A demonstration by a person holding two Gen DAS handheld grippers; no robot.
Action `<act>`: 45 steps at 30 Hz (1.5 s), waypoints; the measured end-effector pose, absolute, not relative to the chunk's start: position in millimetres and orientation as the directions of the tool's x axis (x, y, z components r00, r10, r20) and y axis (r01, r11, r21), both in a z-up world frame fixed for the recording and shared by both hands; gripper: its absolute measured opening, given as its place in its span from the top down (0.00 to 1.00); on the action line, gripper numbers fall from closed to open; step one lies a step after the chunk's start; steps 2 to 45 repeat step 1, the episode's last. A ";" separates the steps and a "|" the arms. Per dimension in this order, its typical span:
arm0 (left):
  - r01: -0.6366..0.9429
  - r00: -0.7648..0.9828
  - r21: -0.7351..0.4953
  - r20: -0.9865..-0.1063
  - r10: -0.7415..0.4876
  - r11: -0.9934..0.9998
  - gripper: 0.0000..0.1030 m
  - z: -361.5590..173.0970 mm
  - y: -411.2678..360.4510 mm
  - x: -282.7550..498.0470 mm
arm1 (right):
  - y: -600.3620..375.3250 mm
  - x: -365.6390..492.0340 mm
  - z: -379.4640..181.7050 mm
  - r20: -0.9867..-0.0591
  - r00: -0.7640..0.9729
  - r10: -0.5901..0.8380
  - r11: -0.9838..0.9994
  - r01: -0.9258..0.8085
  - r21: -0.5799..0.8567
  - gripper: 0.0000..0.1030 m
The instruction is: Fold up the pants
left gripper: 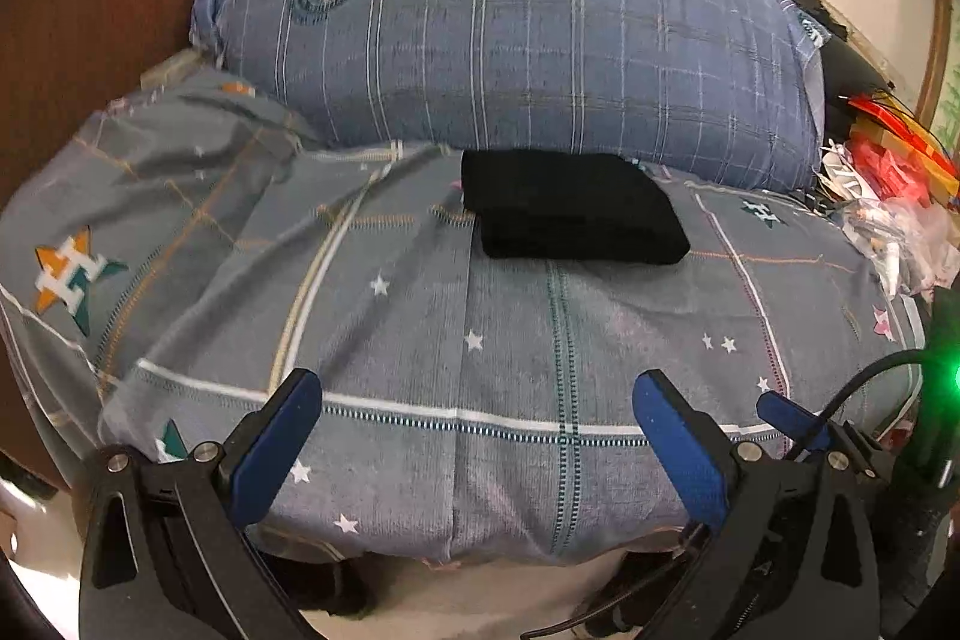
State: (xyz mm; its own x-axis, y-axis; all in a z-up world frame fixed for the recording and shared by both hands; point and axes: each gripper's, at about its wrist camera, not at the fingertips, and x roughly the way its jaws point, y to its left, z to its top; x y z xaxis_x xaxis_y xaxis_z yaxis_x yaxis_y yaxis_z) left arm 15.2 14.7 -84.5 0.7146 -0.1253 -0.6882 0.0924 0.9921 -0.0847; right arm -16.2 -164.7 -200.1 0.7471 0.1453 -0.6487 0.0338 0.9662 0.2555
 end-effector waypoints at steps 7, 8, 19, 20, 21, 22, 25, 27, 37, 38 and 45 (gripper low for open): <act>0.086 0.705 -0.097 -0.697 -0.129 0.992 0.00 -87.7 17.1 19.2 | -164.3 -14.2 -201.6 -0.652 0.744 0.145 0.967 0.033 0.252 0.08; 0.086 0.705 -0.097 -0.697 -0.129 0.992 0.00 -87.7 17.1 19.2 | -164.3 -14.2 -201.6 -0.652 0.744 0.145 0.967 0.033 0.252 0.08; 0.086 0.705 -0.097 -0.697 -0.129 0.992 0.00 -87.7 17.1 19.2 | -164.3 -14.2 -201.6 -0.652 0.744 0.145 0.967 0.033 0.252 0.08; 0.086 0.705 -0.097 -0.697 -0.129 0.992 0.00 -87.7 17.1 19.2 | -164.3 -14.2 -201.6 -0.652 0.744 0.145 0.967 0.033 0.252 0.08; 0.086 0.705 -0.097 -0.697 -0.129 0.992 0.00 -87.7 17.1 19.2 | -164.3 -14.2 -201.6 -0.652 0.744 0.145 0.967 0.033 0.252 0.08; 0.086 0.705 -0.097 -0.697 -0.129 0.992 0.00 -87.7 17.1 19.2 | -164.3 -14.2 -201.6 -0.652 0.744 0.145 0.967 0.033 0.252 0.08; 0.086 0.705 -0.097 -0.697 -0.129 0.992 0.00 -87.7 17.1 19.2 | -164.3 -14.2 -201.6 -0.652 0.744 0.145 0.967 0.033 0.252 0.08; 0.086 0.705 -0.097 -0.697 -0.129 0.992 0.00 -87.7 17.1 19.2 | -164.3 -14.2 -201.6 -0.652 0.744 0.145 0.967 0.033 0.252 0.08; 0.086 0.705 -0.097 -0.697 -0.129 0.992 0.00 -87.7 17.1 19.2 | -164.3 -14.2 -201.6 -0.652 0.744 0.145 0.967 0.033 0.252 0.08; 0.086 0.705 -0.097 -0.697 -0.129 0.992 0.00 -87.7 17.1 19.2 | -164.3 -14.2 -201.6 -0.652 0.744 0.145 0.967 0.033 0.252 0.08; 0.086 0.705 -0.097 -0.697 -0.129 0.992 0.00 -87.7 17.1 19.2 | -164.3 -14.2 -201.6 -0.652 0.744 0.145 0.967 0.033 0.252 0.08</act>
